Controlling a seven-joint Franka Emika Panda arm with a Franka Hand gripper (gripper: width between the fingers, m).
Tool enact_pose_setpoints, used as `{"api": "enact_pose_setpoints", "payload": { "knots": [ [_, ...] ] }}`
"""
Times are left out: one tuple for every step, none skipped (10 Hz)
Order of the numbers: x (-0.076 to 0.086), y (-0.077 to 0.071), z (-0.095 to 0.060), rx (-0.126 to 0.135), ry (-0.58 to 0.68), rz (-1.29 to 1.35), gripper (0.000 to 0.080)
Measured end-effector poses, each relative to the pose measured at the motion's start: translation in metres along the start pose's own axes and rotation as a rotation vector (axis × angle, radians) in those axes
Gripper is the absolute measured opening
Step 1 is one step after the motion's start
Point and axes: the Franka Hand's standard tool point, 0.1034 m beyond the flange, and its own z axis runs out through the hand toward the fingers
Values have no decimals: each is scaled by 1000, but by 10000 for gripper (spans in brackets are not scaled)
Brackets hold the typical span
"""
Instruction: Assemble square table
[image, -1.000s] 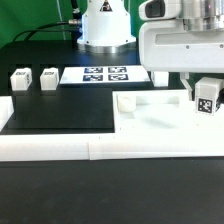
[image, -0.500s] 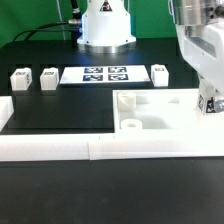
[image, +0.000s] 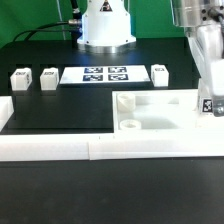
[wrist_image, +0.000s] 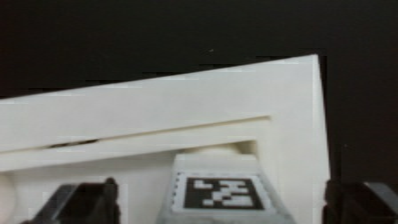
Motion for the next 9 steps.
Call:
{"api": "enact_pose_setpoints", "payload": {
  "knots": [
    [0, -1, -2, 6, 3, -173, 631],
    [0, -1, -4, 10, 4, -353, 644],
    [0, -1, -3, 8, 5, -390, 644],
    [1, 0, -3, 7, 5, -443, 649],
    [1, 0, -2, 7, 6, -529, 649],
    [2, 0, -2, 5, 7, -611, 649],
    [6, 0, -3, -24, 43, -861, 649],
    [7, -2, -5, -47, 64, -1040, 649],
    [7, -4, -6, -66, 79, -1205, 649]
  ]
}}
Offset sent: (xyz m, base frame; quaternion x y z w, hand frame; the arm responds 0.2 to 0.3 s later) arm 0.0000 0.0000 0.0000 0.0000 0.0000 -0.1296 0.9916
